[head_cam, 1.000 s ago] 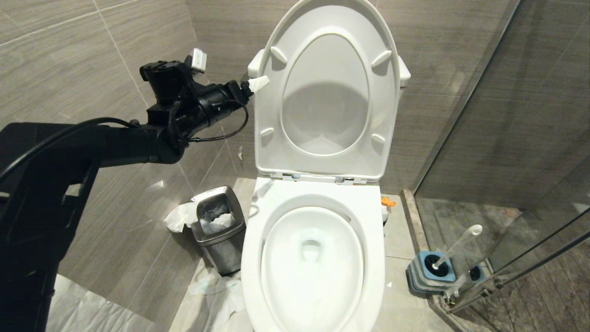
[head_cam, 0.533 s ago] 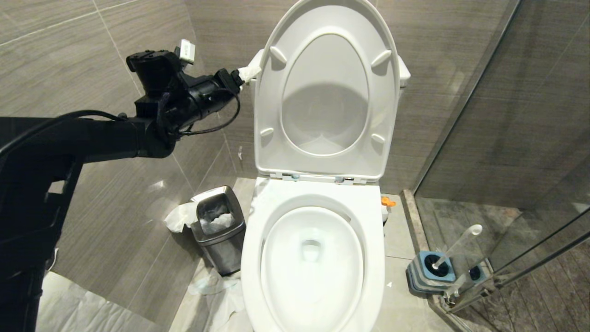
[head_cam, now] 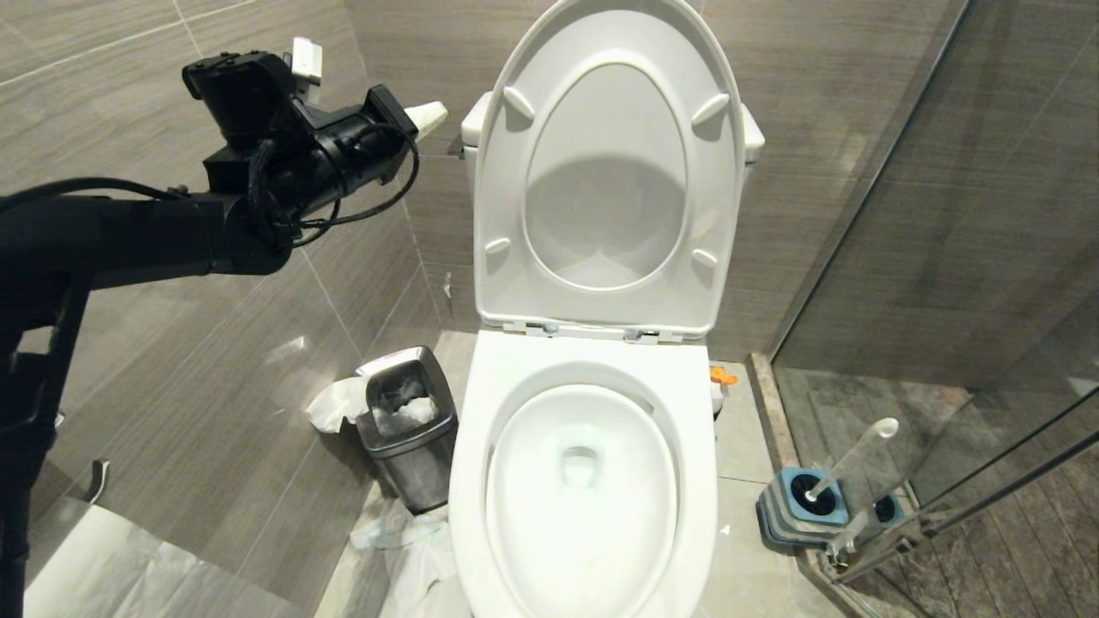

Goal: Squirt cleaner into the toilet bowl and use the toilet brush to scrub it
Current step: Use the left hand to lift the toilet lid slightly, then pour in the cleaning agent

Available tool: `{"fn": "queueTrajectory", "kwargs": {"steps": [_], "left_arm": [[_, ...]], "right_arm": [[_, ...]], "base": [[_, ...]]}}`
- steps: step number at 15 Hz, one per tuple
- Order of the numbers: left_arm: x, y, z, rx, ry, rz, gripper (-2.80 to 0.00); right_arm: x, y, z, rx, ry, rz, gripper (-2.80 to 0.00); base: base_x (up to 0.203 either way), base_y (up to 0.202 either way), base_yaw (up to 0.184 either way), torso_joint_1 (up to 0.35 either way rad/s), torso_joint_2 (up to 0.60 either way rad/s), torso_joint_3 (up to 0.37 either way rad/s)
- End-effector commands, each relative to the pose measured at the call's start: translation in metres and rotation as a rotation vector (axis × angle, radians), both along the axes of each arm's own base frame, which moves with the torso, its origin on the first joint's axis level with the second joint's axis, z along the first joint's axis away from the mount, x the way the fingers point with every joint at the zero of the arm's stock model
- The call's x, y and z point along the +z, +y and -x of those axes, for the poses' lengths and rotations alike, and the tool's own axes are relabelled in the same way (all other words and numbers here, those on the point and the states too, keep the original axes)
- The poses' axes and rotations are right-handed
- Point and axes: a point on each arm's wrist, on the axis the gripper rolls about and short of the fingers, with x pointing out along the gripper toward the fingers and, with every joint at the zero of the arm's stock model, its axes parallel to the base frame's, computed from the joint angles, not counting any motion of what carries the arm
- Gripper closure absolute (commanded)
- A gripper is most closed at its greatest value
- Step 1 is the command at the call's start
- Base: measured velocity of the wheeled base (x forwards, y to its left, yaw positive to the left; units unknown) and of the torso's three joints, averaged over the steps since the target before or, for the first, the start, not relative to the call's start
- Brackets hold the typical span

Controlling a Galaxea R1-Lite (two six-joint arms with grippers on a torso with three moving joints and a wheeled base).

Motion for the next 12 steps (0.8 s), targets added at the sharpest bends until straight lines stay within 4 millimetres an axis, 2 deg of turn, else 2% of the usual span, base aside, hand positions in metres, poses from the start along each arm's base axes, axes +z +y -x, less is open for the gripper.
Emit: {"fn": "queueTrajectory", "kwargs": {"steps": [1,5,7,12], "left_arm": [[0.002,-0.005,0.004,-0.004,-0.020,-0.024,0.00],[-0.008,-0.023,0.003,0.005,-0.074,-0.152,0.00],[-0.020,-0.027,-0.003,0.041,-0.070,-0.246,0.00],[-0.048,-0.039,-0.018,0.075,-0.007,-0.349,0.00]], "right_arm": [[0.000,0.000,0.000,0.000,0.000,-0.001,0.00],[0.000,0.000,0.000,0.000,-0.002,-0.001,0.00],[0.000,0.000,0.000,0.000,0.000,-0.001,0.00],[0.000,0.000,0.000,0.000,0.000,-0.001,0.00]], "base": [[0.000,0.000,0.000,0.000,0.00,0.000],[0.000,0.000,0.000,0.000,0.00,0.000],[0.000,0.000,0.000,0.000,0.00,0.000],[0.000,0.000,0.000,0.000,0.00,0.000]]}}
